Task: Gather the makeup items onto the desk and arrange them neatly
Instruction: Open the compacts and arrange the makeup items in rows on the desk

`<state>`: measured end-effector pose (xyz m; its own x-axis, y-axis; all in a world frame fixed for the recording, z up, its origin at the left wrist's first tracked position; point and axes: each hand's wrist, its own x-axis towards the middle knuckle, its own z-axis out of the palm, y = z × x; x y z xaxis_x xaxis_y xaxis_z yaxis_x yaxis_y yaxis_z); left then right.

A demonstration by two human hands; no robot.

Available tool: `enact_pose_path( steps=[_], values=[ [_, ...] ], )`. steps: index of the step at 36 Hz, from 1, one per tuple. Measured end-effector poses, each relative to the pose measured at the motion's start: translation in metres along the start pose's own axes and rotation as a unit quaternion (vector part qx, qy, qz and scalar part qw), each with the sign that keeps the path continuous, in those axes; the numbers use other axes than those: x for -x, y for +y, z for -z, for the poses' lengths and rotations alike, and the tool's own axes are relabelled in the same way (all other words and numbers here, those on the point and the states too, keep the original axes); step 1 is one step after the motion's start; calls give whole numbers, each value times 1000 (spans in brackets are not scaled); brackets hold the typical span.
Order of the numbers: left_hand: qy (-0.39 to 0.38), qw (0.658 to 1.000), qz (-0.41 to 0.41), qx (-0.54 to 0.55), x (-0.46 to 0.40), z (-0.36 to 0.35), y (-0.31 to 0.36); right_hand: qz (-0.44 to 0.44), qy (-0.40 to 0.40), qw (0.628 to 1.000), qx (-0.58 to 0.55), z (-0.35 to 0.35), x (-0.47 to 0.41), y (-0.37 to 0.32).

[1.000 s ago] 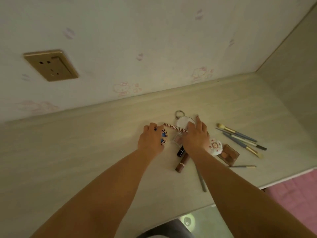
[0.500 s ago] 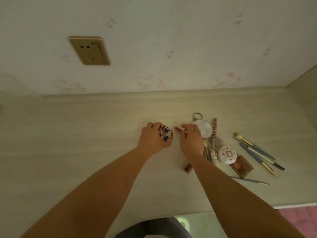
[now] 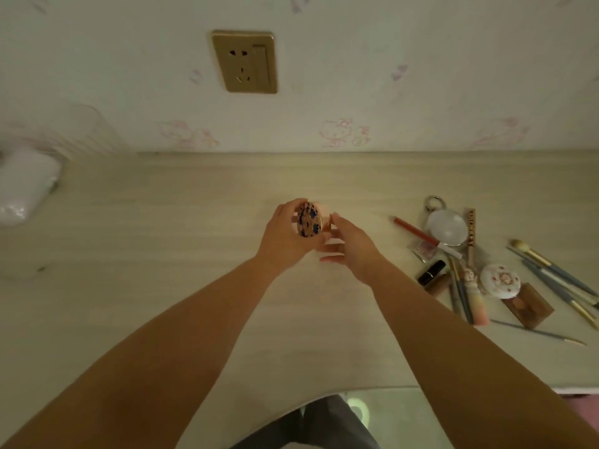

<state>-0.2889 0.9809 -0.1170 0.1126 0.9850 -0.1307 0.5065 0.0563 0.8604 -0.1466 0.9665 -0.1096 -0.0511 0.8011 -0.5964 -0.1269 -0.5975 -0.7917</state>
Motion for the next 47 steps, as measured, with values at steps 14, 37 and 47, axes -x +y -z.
enact_pose_path(
  steps=[14,37,47],
  values=[
    [-9,999,-3,43,-35,23,-20,44,-1,996,-80,-43,-48,-3],
    [92,977,-180,-61,-41,-3,-65,177,-104,971,-121,-44,-78,26],
    [68,973,-219,-39,-34,-1,-72,254,-125,954,-99,-45,-68,47]
  ],
)
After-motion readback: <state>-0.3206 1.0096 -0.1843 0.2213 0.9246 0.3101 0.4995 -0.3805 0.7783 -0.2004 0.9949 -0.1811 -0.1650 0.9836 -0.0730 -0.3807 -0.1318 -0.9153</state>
